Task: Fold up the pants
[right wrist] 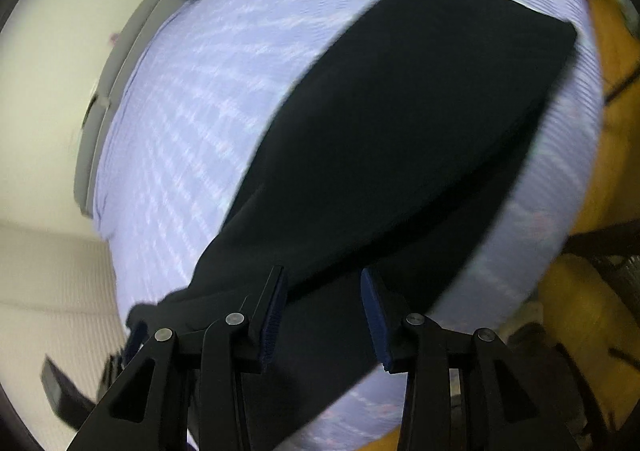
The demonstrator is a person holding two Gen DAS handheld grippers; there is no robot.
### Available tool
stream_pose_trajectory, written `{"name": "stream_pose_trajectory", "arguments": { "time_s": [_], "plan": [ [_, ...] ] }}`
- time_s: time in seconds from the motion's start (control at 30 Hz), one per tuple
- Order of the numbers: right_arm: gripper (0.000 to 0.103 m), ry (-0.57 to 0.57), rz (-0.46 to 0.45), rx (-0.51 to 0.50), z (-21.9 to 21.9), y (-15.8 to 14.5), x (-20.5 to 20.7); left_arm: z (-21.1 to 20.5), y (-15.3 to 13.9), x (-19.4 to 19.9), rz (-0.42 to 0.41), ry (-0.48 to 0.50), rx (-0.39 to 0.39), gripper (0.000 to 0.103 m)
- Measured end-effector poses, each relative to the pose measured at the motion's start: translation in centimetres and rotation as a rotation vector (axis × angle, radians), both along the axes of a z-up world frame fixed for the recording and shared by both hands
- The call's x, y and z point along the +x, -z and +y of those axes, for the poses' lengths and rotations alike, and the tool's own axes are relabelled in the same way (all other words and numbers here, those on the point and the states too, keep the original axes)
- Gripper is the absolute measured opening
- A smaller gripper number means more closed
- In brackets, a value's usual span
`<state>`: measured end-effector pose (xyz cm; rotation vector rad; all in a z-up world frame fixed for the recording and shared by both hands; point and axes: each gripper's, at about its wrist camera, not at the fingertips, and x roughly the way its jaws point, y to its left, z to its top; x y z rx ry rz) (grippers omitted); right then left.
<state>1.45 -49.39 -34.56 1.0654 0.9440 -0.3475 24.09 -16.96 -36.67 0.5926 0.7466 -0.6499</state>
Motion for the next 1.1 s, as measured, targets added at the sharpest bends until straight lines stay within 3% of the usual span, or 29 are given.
{"name": "stream_pose_trajectory", "arguments": {
  "time_s": [0.17,0.27,0.47,0.6,0.7,0.83,0.93,1.1],
  "plan": [
    [0.040,-0.257,-0.058,-0.132,5.0,-3.4,7.4,6.7,-2.1,4.3,-0.051,-0.156,-0.023,0.052],
    [0.040,-0.439,-0.100,-0.202,8.2,-4.9,12.7,11.1,-3.0,7.4,-0.037,-0.235,-0.028,0.053],
    [0.040,-0.827,-0.203,-0.297,17.3,-7.7,24.5,18.3,-3.2,14.8,-0.029,-0.244,-0.007,0.054],
    [0.040,-1.049,-0.242,-0.351,23.9,-7.7,31.2,23.2,-2.6,21.1,-0.010,-0.253,-0.004,0.054],
    [0.040,-1.149,-0.235,-0.357,27.7,-6.4,34.6,25.8,-1.5,24.8,0.030,-0.235,-0.005,0.054],
    [0.040,-1.218,-0.209,-0.354,30.5,-4.5,36.8,28.7,0.0,28.1,0.148,-0.180,-0.030,0.054],
    [0.040,-1.254,-0.203,-0.326,31.3,-3.9,38.0,29.7,0.4,29.1,0.223,-0.153,-0.055,0.054],
    [0.040,-1.385,-0.175,-0.284,33.5,-3.4,39.2,29.8,0.9,28.8,0.257,-0.102,-0.061,0.054]
  ]
}}
